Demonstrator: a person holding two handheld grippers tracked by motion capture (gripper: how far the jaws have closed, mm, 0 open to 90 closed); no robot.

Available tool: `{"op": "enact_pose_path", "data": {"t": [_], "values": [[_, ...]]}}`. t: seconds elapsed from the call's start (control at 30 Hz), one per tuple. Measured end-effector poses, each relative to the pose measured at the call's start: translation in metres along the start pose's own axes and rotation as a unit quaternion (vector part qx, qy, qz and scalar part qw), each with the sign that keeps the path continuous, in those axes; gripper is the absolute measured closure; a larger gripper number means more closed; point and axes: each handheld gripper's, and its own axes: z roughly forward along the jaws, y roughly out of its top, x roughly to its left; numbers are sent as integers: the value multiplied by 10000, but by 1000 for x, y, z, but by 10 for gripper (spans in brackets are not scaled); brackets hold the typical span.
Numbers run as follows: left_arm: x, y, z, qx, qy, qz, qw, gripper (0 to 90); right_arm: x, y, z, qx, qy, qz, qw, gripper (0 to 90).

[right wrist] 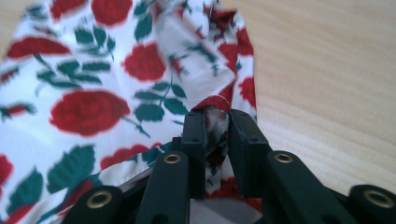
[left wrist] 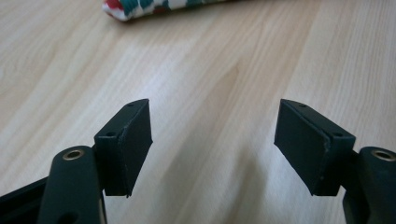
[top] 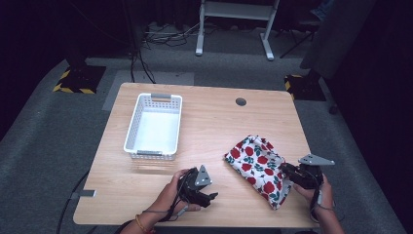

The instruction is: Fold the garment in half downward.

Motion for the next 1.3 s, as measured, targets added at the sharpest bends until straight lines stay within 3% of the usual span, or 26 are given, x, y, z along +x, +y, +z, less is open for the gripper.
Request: {"op": "enact_pose_path", "data": {"t": [0.07,0.2,0.33,0.5,0.7,1.03,1.3], "values": [[0,-5,-2,51,33,-19,10000,271,0,-5,5,278,-161,-231,9992,765],[3,-12,-3,51,35,-126,9999,271,3,-10,11,624,-83,-508,9967,734],[6,-14,-2,66,45,-174,9998,272,4,-11,12,614,6,-567,9965,738],[9,-16,2,116,47,-247,9996,271,15,-10,14,595,356,-694,9952,746],[10,-18,3,107,66,-310,9994,266,41,-8,17,547,742,-879,9919,739],[6,-18,3,56,-92,-314,9994,250,80,-1,27,485,1201,-1038,9861,711],[-1,-15,4,-2,-238,-318,9992,218,95,3,33,420,1385,-1021,9842,685]]}}
